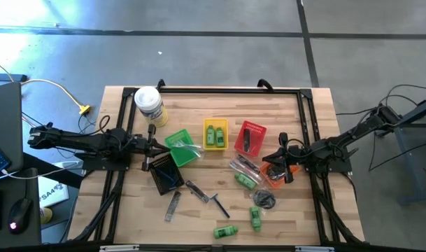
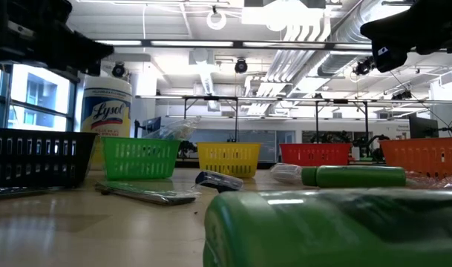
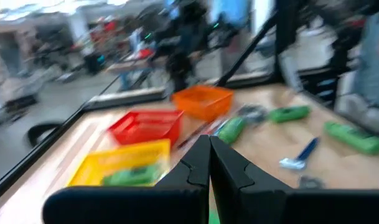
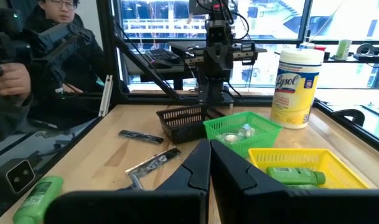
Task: Pick & Place Travel size toiletries
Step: Put the black hairbrush into the orange bin
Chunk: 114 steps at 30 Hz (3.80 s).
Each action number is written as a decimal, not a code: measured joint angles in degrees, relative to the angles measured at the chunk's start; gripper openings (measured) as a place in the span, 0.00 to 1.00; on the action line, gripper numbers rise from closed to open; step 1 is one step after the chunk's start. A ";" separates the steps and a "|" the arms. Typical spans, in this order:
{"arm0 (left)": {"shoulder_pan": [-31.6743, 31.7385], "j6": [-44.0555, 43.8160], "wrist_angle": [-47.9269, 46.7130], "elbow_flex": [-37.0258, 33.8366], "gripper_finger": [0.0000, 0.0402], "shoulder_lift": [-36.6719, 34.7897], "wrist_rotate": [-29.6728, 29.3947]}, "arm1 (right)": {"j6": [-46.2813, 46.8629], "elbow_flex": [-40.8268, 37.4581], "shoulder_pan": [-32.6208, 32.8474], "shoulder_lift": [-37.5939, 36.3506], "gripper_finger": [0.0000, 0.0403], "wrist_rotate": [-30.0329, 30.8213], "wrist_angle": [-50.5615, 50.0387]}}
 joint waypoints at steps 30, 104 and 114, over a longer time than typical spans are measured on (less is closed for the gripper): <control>-0.02 -0.32 16.46 0.04 0.00 14.47 3.43 | 0.15 0.00 0.02 2.47 0.01 -0.11 0.04; -7.87 -0.08 15.94 10.97 0.00 32.05 -1.40 | 2.23 0.00 0.07 3.12 0.01 2.29 -0.05; -7.87 1.19 13.75 10.97 0.00 32.05 -1.37 | 8.23 0.30 0.11 8.45 0.03 -4.90 0.07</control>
